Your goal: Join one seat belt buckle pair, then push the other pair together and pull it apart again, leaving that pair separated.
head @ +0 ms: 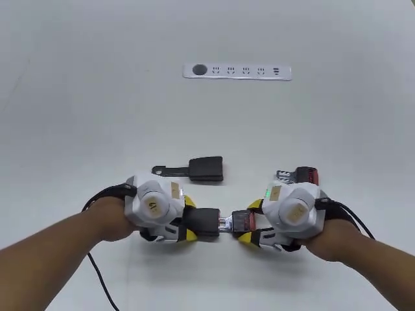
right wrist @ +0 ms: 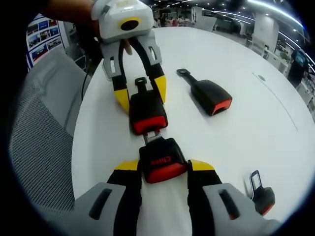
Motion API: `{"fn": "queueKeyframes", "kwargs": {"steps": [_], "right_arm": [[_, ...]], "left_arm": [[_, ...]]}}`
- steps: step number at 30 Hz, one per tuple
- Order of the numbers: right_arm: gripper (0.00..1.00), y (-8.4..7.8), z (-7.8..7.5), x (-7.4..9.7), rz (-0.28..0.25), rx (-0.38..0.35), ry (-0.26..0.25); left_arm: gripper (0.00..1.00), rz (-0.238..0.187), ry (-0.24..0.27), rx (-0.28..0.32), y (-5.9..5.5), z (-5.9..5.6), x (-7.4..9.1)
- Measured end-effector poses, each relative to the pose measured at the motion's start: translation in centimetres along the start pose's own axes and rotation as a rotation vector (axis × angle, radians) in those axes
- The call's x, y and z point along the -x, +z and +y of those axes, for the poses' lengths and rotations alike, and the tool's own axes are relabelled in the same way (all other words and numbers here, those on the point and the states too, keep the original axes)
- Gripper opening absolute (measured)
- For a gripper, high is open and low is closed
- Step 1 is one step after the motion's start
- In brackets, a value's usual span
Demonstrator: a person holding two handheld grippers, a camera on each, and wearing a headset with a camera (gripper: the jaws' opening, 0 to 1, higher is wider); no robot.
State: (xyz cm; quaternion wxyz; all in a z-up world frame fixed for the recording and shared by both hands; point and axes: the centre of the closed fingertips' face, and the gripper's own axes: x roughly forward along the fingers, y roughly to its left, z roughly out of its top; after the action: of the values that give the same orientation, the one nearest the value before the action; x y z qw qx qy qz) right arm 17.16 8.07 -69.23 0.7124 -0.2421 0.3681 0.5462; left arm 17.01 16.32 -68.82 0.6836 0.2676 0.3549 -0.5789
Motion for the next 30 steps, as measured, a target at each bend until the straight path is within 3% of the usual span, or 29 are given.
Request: {"fn": "queueKeyframes", "kwargs": {"steps": [7, 30], "right_arm": [[0.35, 0.1, 0.1, 0.0, -0.050, -0.017, 0.002], [0.34, 1.8, 0.4, -1.2, -0.055, -0.064, -0.032]], "left_arm": [[0.35, 0.008, -0.005, -0.003, 0.0, 0.0, 0.0], [0.34, 0.043, -0.027, -0.039, -0.2, 0.1, -0.2]]}}
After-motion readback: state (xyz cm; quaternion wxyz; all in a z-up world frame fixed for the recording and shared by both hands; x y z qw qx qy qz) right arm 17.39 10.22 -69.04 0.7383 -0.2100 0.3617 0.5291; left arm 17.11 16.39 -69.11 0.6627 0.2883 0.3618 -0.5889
